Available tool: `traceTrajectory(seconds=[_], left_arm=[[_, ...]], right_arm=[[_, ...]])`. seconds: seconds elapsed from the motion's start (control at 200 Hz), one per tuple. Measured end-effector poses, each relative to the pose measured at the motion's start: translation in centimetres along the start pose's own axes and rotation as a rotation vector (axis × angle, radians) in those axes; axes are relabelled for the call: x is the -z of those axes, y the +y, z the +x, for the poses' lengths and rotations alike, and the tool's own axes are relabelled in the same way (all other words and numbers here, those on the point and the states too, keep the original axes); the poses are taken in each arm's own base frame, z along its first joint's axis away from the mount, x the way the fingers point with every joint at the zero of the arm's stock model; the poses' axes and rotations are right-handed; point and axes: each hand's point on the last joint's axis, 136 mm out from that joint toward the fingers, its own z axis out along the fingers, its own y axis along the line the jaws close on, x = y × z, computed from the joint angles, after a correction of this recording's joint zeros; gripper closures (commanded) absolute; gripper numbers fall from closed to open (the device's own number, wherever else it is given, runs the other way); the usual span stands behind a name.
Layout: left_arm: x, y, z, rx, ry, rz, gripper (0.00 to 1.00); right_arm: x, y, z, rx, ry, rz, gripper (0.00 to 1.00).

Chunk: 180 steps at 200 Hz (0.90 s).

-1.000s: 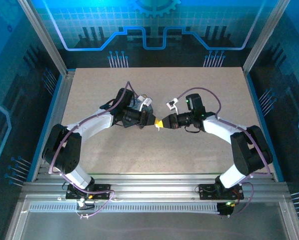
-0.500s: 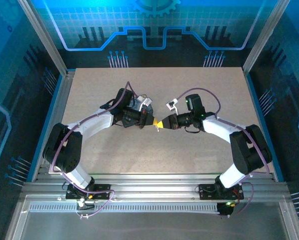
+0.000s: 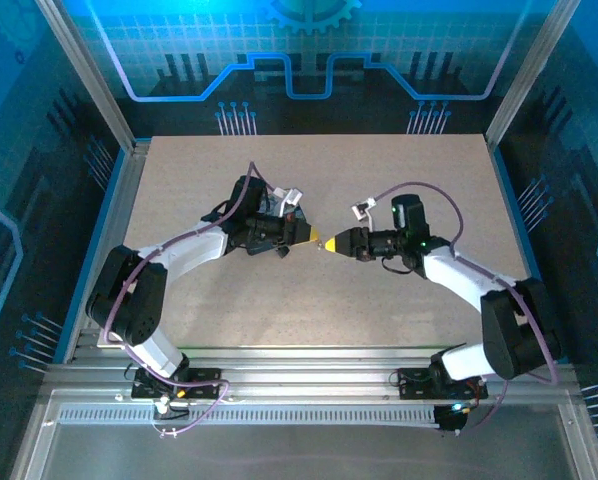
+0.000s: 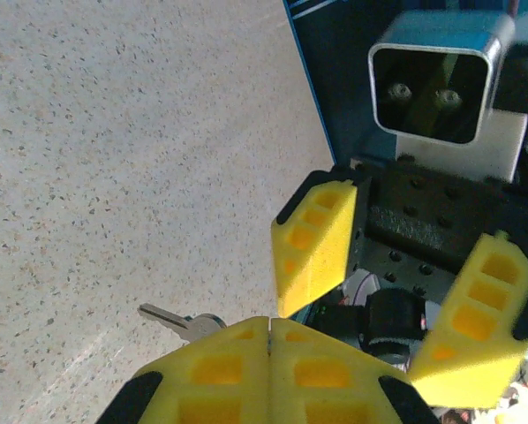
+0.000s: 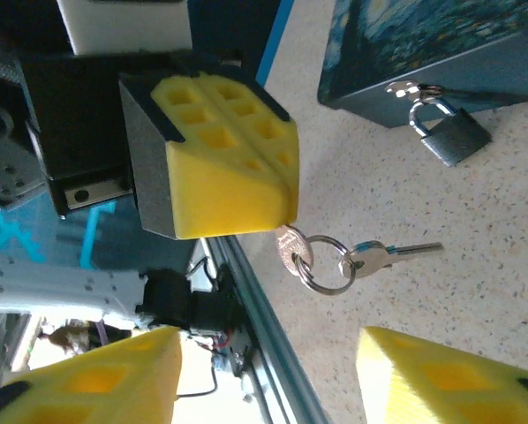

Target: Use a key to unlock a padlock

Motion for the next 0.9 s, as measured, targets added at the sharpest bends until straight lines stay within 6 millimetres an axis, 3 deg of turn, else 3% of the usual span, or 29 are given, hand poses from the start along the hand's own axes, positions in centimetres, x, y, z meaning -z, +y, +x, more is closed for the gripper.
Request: traceTrajectory(seconds=[0.245,0.6,0.9], left_arm=[[-0.2,-0.5,-1.4,0.037,-0.063,0.039,1.0],[-0.2,-0.7,-1.7,0.062,-0.084,0.062,1.0],[-0.5,-0.4,-1.8,0.08,-0.086,0.067,1.0]], right_arm=[[0.4,-0.6,-1.3,-0.054,-0.119,0.034,0.33],[-0.6,-0.7,-3.3,-0.01,-0.168,0.039,0.32],[-2.2,0.3,-4.1,0.04,-0.147,-0.009,0.49]])
